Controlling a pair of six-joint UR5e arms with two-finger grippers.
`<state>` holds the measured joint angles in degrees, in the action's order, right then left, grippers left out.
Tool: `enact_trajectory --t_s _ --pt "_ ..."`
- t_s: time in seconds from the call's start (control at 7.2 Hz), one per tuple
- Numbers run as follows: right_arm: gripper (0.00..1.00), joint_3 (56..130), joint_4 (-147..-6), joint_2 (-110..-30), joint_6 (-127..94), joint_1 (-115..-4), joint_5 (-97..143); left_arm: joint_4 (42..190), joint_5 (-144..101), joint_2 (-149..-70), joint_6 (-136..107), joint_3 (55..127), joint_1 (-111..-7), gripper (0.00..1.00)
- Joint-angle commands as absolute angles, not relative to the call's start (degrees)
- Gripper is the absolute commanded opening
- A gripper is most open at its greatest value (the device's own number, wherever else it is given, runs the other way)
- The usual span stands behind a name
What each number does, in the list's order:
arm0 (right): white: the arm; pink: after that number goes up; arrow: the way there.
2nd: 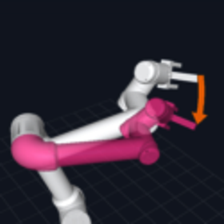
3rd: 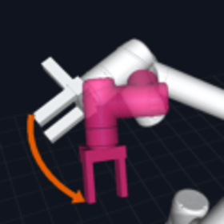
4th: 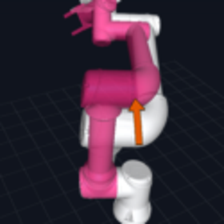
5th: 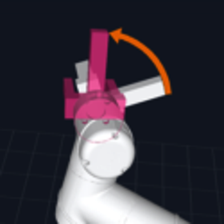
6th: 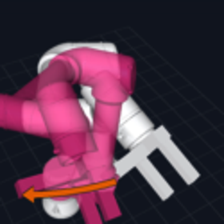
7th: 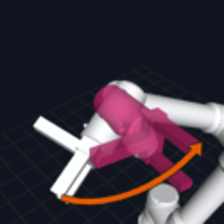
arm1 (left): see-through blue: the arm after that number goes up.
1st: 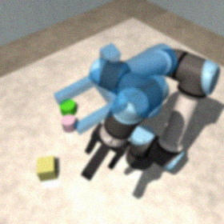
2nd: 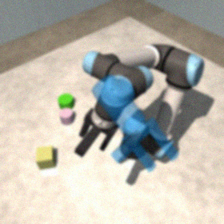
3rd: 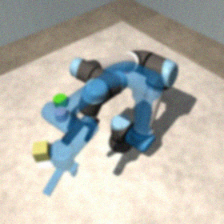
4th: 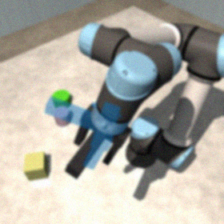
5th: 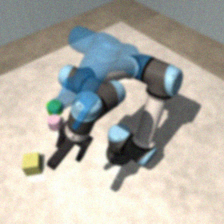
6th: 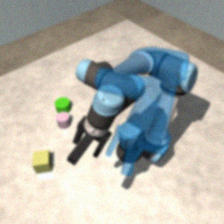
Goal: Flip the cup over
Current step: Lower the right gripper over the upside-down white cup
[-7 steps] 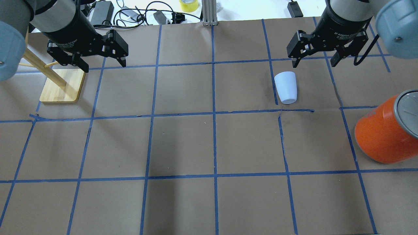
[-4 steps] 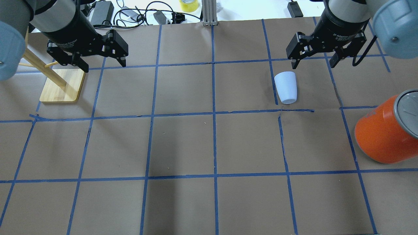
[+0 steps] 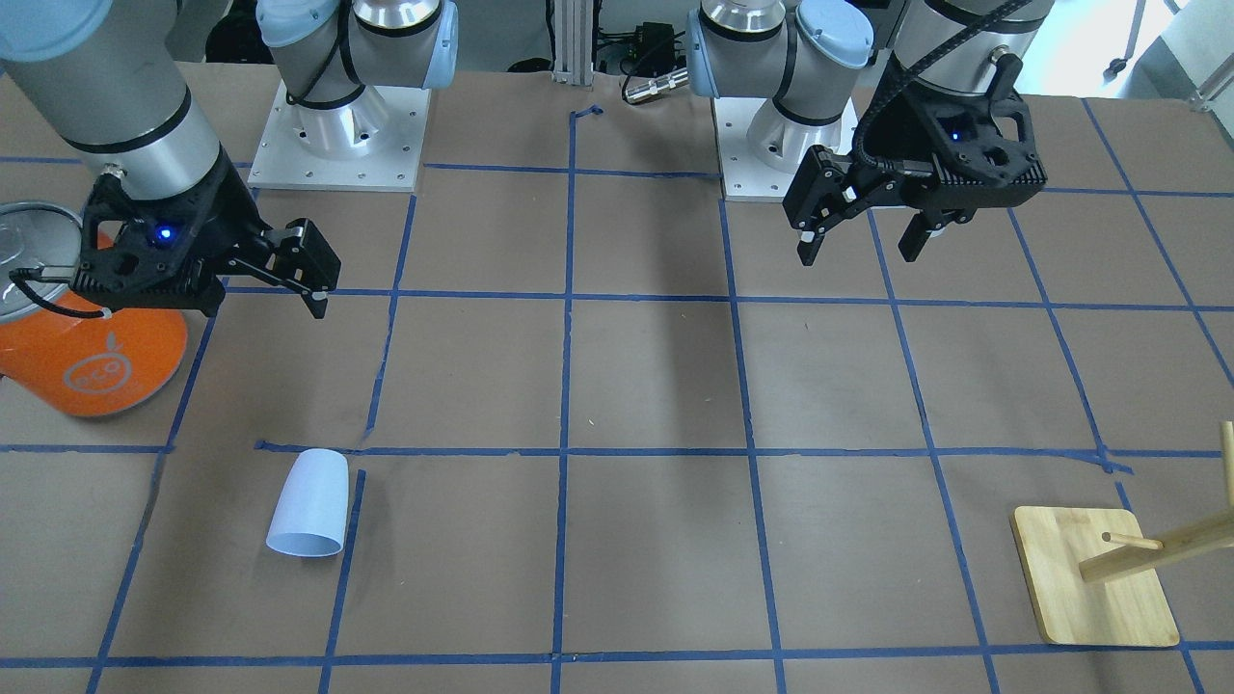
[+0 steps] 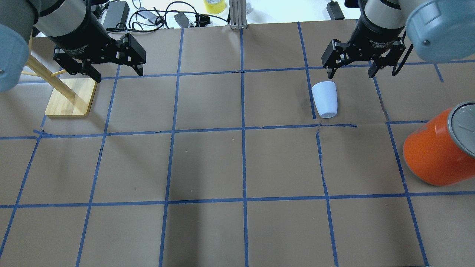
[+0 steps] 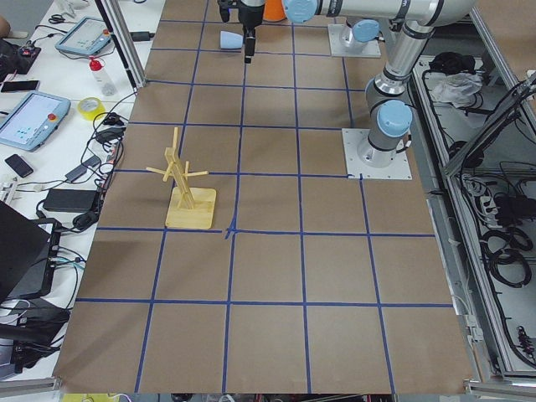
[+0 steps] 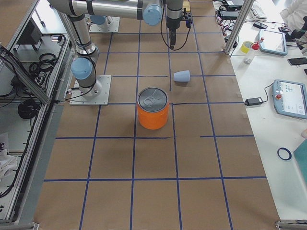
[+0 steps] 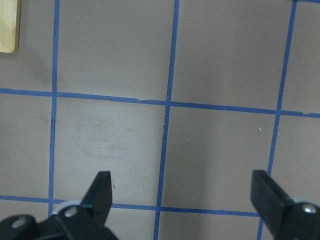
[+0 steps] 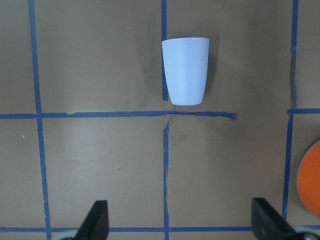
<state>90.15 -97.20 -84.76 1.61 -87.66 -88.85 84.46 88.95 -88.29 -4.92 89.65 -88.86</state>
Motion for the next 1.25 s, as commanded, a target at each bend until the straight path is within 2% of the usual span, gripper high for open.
enact_trajectory --t_s 0.0,0.56,1.11 --pt "1.0 90.1 -100.3 -81.8 1.5 -87.6 -88.7 84.5 88.9 -88.3 -4.9 89.6 -88.9 1.0" --pt "1.0 90.8 -105.6 -78.0 1.1 -87.6 -88.3 84.5 88.9 -88.2 -4.9 89.6 -88.9 1.0" --pt "1.0 96.0 -120.0 -72.1 1.3 -87.6 -89.0 84.5 88.9 -88.3 -4.9 89.6 -88.9 1.0"
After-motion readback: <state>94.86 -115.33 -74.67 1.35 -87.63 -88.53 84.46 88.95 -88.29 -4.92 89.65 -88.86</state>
